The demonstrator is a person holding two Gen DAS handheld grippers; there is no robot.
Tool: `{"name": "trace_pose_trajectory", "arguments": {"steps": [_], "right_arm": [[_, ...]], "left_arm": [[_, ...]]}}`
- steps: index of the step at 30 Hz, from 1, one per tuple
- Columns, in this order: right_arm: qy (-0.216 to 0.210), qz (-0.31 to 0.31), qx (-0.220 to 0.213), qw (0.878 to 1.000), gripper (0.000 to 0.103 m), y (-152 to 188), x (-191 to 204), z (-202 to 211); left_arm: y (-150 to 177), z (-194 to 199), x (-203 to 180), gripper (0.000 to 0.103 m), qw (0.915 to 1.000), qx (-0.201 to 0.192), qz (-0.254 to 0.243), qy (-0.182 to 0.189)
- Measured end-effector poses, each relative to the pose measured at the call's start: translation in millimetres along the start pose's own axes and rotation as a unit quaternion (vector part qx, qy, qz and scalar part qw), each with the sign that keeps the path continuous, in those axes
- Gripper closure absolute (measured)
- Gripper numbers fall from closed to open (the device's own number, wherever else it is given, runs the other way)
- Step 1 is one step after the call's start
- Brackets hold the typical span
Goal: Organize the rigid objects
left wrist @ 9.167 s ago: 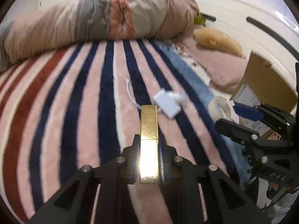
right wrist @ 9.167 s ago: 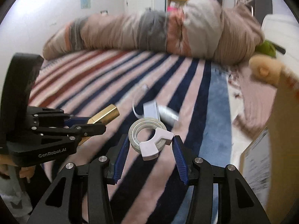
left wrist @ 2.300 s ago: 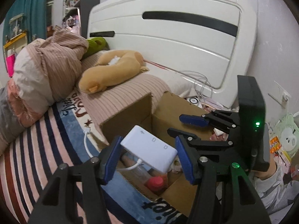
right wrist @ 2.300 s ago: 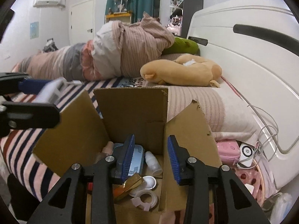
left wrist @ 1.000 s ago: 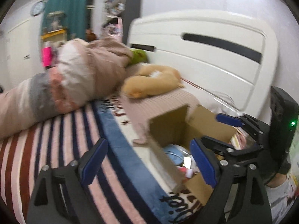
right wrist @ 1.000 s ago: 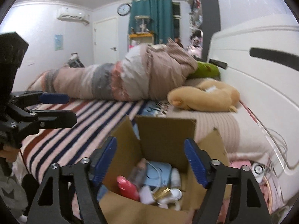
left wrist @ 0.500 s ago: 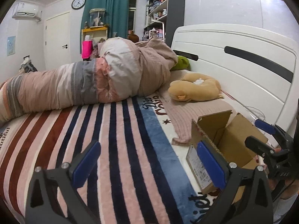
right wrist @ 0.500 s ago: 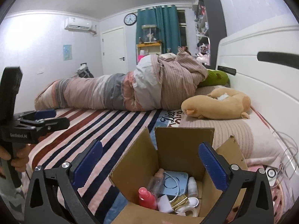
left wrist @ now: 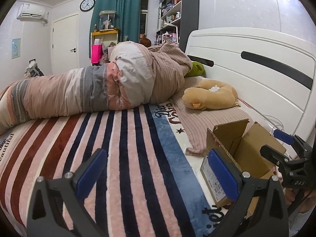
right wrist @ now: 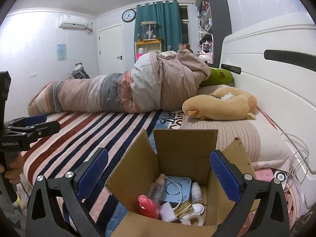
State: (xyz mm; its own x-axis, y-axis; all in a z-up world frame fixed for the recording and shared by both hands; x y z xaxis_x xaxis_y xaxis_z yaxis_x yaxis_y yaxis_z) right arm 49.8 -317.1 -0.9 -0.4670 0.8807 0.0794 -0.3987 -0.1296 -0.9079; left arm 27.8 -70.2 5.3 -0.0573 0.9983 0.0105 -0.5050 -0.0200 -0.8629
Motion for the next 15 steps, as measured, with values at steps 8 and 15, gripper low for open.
{"name": "trace_pose_trajectory", "arguments": {"steps": [8,15], "right_arm": [[-0.002,-0.001,-0.001,1.0,0.0,-0.4,0.4,0.4],[-0.005,0.002,0.0,1.0,0.0,-0.9,3.4,-1.0]], "left_arm": [[-0.4,1.4,-0.5,0.001,1.0,-0.003,0.003,-0.007],[0.3,1.9,-1.1,0.001,0.9999,-0.006,0.002,-0.013]]}}
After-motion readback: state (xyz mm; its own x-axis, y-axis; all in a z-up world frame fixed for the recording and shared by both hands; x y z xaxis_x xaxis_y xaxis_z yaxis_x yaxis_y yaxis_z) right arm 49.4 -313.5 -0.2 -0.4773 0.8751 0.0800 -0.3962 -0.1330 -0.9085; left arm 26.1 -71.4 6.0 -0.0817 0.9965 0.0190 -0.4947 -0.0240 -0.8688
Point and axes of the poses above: each gripper's, at about its wrist camera, not at the fingertips, and z roughly against the way its jaws point, x to its left, y to its underside, the point moved 1 cm from there along -z, roughly the way its jaws point, and after that the axes turned 9 degrees about -y, right-handed, at the moved point
